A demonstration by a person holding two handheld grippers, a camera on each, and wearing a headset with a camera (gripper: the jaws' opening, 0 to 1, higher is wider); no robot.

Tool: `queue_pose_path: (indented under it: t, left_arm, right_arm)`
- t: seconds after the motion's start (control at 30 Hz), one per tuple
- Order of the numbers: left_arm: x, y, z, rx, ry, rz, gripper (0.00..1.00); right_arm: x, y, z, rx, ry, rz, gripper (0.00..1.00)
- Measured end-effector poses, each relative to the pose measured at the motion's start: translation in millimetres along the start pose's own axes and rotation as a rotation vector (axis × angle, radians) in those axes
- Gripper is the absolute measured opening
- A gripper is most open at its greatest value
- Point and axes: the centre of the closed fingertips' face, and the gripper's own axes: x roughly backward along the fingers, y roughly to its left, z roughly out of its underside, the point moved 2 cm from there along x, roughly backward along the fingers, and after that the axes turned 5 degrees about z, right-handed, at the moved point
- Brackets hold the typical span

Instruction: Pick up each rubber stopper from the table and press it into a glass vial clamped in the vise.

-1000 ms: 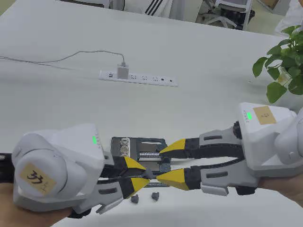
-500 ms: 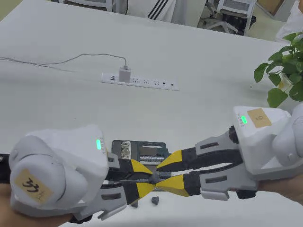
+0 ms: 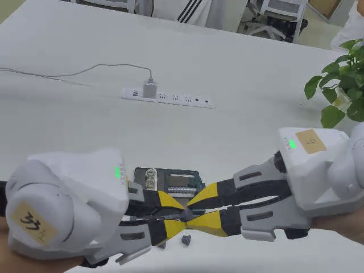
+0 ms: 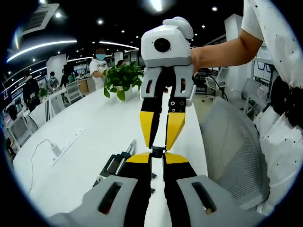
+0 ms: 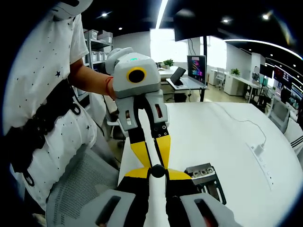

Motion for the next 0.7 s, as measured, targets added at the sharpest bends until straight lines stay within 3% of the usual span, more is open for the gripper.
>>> queue_pose_path:
  t: [0.7]
  left_arm:
    - [0.9, -4.9, 3.3, -0.007, 0.001, 0.045, 0.05]
  right_arm:
    - [-1.1, 5.2, 1.5, 0.013, 0.015, -0.041, 0.06]
